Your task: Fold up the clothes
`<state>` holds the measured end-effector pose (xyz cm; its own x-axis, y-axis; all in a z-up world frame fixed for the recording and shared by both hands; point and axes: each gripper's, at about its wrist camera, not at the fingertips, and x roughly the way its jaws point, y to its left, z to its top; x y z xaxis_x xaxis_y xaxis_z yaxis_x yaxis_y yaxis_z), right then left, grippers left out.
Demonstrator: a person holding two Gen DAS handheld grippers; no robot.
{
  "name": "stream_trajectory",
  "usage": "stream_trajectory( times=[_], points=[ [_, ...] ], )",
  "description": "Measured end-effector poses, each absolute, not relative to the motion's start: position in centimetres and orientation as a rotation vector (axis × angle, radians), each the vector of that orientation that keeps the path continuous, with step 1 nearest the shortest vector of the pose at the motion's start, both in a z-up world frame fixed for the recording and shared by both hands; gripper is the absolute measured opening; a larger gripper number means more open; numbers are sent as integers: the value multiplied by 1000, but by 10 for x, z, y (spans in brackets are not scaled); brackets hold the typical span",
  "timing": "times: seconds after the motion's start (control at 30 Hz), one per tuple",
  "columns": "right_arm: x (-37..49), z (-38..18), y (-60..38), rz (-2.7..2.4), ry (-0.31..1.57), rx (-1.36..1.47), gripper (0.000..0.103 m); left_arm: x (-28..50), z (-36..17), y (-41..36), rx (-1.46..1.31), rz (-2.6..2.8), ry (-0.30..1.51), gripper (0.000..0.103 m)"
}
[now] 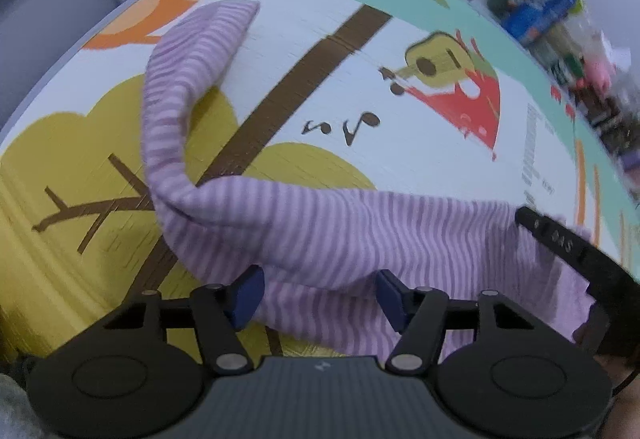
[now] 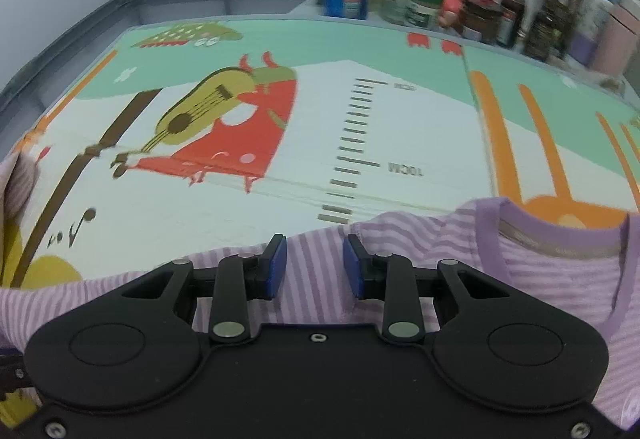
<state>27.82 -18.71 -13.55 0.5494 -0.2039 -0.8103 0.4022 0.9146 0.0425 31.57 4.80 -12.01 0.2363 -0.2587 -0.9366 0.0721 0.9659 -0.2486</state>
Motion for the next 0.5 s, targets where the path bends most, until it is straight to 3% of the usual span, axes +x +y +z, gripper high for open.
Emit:
stream_trajectory(
  times=[0.5],
  points=[
    [238,-85,-162,-200,839,441,31,354,-60,97,-210,-158,1162,82]
  ],
)
